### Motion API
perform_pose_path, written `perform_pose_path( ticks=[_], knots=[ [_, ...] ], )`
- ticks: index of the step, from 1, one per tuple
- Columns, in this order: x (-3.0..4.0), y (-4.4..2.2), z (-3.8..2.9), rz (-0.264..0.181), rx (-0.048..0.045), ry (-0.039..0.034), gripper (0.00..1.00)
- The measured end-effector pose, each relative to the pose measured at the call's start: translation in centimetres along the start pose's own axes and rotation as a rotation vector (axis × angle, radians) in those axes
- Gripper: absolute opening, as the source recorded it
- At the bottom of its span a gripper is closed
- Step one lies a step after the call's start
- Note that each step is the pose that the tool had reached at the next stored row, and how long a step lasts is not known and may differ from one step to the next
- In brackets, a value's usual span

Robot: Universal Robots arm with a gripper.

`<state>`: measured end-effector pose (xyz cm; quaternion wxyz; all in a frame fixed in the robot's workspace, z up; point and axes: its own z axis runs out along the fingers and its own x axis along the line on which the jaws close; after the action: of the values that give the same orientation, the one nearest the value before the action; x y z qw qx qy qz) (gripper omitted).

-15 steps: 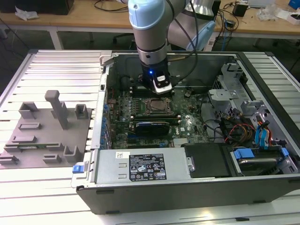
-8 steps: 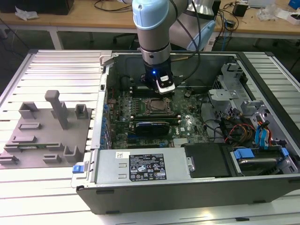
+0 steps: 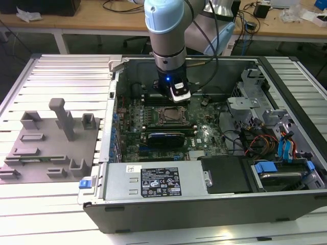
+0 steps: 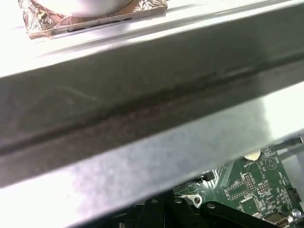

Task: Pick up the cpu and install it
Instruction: 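Install the first cpu locking lever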

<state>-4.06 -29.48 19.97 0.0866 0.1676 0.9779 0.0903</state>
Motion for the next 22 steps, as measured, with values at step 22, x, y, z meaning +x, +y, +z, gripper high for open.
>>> perform_pose_path(
  ticks=[22],
  knots=[
    [-1.23,-2.40,-1.98,-0.018,0.1519,0.0157,0.11]
  ],
)
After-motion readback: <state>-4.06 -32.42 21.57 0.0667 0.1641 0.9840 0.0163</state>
